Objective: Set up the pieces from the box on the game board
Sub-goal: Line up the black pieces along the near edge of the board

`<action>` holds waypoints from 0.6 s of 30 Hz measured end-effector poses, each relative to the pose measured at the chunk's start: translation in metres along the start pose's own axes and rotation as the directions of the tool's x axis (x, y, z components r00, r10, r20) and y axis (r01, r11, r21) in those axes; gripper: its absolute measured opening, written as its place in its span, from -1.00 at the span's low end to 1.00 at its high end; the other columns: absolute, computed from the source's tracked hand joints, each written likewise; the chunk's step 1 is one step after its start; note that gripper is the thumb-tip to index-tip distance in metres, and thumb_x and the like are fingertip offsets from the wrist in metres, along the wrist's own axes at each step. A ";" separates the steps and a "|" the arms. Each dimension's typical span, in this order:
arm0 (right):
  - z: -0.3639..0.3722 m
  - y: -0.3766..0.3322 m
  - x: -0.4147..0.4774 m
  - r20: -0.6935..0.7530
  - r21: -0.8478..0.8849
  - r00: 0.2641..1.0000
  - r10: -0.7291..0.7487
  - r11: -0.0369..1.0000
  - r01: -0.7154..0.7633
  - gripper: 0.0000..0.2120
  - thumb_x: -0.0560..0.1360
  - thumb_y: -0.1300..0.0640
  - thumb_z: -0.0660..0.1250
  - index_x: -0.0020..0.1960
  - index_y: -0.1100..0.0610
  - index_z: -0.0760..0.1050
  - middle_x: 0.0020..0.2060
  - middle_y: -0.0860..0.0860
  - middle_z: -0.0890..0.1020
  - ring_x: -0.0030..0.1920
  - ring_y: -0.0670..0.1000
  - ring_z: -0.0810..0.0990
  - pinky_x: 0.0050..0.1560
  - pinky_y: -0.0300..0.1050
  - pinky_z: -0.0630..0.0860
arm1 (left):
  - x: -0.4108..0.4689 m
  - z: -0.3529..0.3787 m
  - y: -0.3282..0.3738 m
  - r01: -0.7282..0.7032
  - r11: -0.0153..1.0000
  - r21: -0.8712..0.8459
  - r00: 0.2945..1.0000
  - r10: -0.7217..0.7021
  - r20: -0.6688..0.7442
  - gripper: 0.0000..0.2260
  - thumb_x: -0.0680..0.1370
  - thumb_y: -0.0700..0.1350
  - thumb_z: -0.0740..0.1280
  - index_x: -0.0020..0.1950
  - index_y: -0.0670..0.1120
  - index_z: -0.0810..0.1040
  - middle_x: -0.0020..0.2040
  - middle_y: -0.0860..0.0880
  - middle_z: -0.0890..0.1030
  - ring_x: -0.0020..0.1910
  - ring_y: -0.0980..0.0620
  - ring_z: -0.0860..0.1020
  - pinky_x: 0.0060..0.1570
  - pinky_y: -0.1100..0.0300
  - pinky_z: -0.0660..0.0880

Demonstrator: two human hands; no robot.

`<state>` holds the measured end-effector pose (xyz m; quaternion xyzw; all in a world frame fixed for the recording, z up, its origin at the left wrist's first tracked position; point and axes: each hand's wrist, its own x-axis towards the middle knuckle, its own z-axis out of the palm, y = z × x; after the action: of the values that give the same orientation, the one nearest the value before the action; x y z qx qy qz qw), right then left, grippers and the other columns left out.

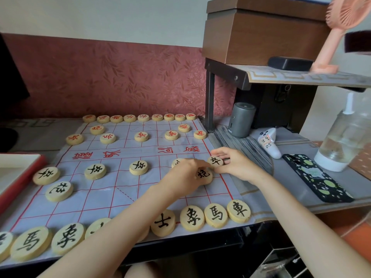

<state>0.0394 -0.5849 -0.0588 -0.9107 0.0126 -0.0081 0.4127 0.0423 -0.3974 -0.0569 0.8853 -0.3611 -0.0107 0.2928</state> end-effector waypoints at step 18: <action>0.006 0.006 -0.001 -0.123 -0.019 0.991 -0.044 0.999 0.042 -0.54 0.32 0.19 0.53 0.19 0.14 0.51 0.05 0.03 0.58 -0.06 -0.11 0.52 -0.05 -0.32 0.44 | -0.002 0.008 -0.005 0.033 0.999 -0.022 0.992 -0.036 -0.121 -0.57 0.40 -0.04 0.45 0.23 -0.10 0.50 0.10 -0.10 0.55 0.09 -0.03 0.50 0.07 0.16 0.45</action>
<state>0.0385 -0.5845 -0.0677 -0.9120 0.0186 -0.0731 0.4033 0.0428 -0.3973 -0.0663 0.8874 -0.3272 0.0346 0.3228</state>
